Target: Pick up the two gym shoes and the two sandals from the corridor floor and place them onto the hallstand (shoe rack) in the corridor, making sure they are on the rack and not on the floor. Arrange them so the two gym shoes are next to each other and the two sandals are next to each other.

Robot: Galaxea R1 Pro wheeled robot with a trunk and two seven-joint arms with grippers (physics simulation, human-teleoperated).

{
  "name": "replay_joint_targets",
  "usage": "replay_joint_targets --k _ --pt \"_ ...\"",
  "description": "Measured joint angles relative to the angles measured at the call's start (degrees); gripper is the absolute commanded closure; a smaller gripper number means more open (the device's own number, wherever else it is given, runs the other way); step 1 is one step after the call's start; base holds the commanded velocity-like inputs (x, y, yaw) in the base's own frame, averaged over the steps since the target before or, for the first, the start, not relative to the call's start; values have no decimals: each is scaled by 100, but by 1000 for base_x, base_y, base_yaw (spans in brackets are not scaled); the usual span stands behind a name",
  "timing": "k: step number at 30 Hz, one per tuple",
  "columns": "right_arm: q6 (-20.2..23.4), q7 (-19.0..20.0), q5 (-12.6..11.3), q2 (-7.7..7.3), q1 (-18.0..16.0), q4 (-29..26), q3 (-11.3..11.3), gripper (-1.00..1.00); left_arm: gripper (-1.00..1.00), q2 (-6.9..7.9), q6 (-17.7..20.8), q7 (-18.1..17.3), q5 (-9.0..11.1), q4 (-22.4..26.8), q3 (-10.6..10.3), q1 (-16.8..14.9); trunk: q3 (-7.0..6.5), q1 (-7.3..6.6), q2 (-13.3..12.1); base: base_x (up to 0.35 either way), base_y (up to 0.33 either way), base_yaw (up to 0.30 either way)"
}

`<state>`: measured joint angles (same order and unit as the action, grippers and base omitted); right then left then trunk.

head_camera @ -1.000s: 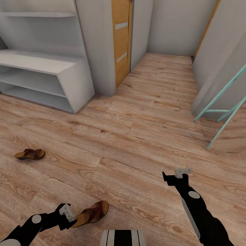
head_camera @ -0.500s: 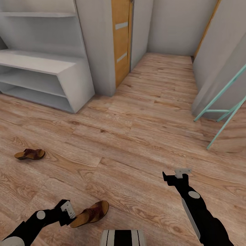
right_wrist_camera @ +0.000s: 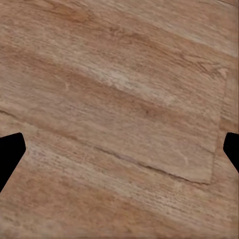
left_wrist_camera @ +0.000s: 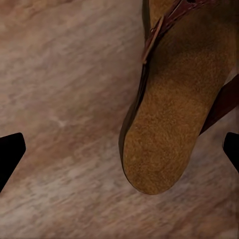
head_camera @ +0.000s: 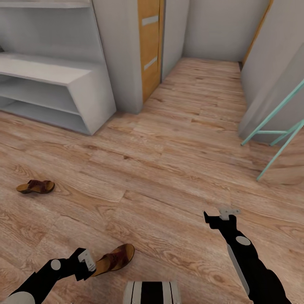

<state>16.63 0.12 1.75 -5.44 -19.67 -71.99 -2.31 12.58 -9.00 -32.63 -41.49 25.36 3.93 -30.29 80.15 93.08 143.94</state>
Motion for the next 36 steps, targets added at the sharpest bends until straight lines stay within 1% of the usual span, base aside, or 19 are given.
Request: replay_joint_targets --k 7,13,16,18,19,22,29,34,36 --pt "0 2 -2 0 0 -7 -75 -100 -100 2 -11 6 -3 0 -12 8 216 18 9 0 0 0" --pt "5 3 0 0 0 -15 -85 -100 -100 -3 -21 167 -6 -5 -36 28 246 18 10 0 0 0" --pt "3 4 0 0 0 -16 -85 -100 -100 -5 -22 183 -24 -6 -58 29 249 18 10 0 0 0" --pt "5 2 0 0 0 -16 -86 -100 -100 -4 -21 192 -57 -7 -87 29 251 18 10 0 0 0" --pt "4 1 0 0 0 -15 -86 -100 -100 -2 -18 200 -116 -8 -137 27 252 18 10 0 0 0" --pt "3 2 0 0 0 -16 -86 -100 -100 -1 -21 203 -140 -9 -159 27 258 18 10 0 0 0" --pt "5 -2 0 2 0 -19 -97 -100 -100 -6 -28 206 -162 -7 -174 27 457 36 19 0 0 0" --pt "2 1 0 -4 0 -32 -142 -100 -100 -7 -18 207 -164 -2 -172 25 501 36 19 0 0 0" --pt "1 3 -3 -15 0 -43 -199 -100 -100 -6 -12 207 -165 -1 -172 24 518 36 19 0 0 0"
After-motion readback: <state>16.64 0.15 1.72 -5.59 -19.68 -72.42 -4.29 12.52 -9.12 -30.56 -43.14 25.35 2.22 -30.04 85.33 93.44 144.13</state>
